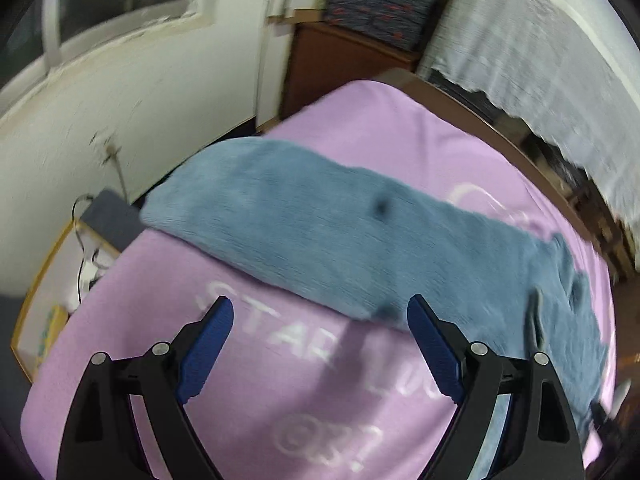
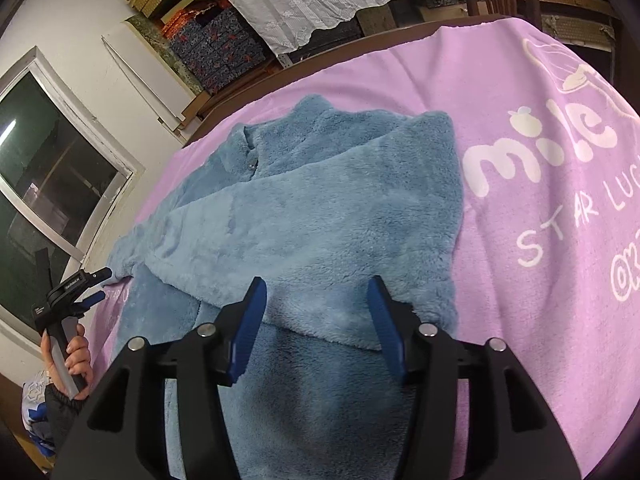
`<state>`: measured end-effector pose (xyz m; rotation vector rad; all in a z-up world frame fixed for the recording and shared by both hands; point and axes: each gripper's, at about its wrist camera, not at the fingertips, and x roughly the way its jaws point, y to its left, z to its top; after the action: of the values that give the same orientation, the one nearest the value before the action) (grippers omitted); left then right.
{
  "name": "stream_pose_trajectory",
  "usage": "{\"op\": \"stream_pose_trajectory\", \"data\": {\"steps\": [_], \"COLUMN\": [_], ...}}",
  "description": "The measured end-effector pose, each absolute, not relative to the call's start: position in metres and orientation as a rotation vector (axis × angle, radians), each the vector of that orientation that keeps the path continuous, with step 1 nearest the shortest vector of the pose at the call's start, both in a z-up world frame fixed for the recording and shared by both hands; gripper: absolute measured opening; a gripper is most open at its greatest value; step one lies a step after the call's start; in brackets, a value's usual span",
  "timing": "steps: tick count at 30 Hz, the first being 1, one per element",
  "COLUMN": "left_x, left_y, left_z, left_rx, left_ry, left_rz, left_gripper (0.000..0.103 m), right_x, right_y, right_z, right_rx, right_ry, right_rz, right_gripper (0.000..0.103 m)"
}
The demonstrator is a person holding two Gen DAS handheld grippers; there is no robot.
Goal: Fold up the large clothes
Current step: 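Move the left tool to the other sleeve cuff and grasp it, then fold the held sleeve over the jacket body and open the left tool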
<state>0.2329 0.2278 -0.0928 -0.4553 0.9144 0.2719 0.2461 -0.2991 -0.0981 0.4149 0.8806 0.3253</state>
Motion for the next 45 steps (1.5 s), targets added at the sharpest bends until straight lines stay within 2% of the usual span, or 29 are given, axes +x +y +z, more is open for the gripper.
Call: {"op": "stream_pose_trajectory", "data": {"steps": [5, 14, 16, 18, 19, 20, 21, 23, 26, 30, 35, 45], "left_x": [0.240, 0.259, 0.257, 0.255, 0.254, 0.254, 0.254, 0.257, 0.260, 0.263, 0.264, 0.261], "left_y": [0.255, 0.260, 0.264, 0.269, 0.271, 0.273, 0.275, 0.275, 0.273, 0.260, 0.234, 0.134], "left_z": [-0.090, -0.086, -0.085, -0.083, -0.083, -0.083, -0.084, -0.086, -0.085, -0.072, -0.044, 0.019], "left_rx": [-0.538, -0.563, -0.583, -0.606, -0.614, -0.619, -0.614, -0.586, -0.563, -0.464, -0.365, -0.188], "left_ry": [0.885, 0.827, 0.812, 0.794, 0.789, 0.788, 0.791, 0.807, 0.815, 0.805, 0.772, 0.663], "left_rz": [0.284, 0.285, 0.276, 0.283, 0.286, 0.292, 0.310, 0.340, 0.347, 0.365, 0.350, 0.229], "left_gripper": [0.088, 0.088, 0.084, 0.068, 0.064, 0.054, 0.037, 0.019, 0.013, 0.008, 0.008, 0.007], "right_x": [0.244, 0.239, 0.239, 0.237, 0.236, 0.236, 0.236, 0.236, 0.235, 0.236, 0.236, 0.238], "right_y": [-0.303, -0.311, -0.313, -0.314, -0.313, -0.314, -0.313, -0.311, -0.310, -0.315, -0.318, -0.327], "right_z": [-0.096, -0.088, -0.088, -0.087, -0.087, -0.087, -0.088, -0.087, -0.086, -0.086, -0.084, -0.086], "right_rx": [0.449, 0.468, 0.475, 0.468, 0.460, 0.455, 0.444, 0.426, 0.416, 0.444, 0.453, 0.509], "right_ry": [0.865, 0.826, 0.821, 0.815, 0.816, 0.817, 0.820, 0.820, 0.817, 0.817, 0.811, 0.818], "right_rz": [0.329, 0.302, 0.295, 0.277, 0.266, 0.261, 0.254, 0.246, 0.241, 0.243, 0.231, 0.241], "right_gripper": [0.052, 0.052, 0.052, 0.052, 0.052, 0.052, 0.052, 0.052, 0.052, 0.052, 0.052, 0.052]}}
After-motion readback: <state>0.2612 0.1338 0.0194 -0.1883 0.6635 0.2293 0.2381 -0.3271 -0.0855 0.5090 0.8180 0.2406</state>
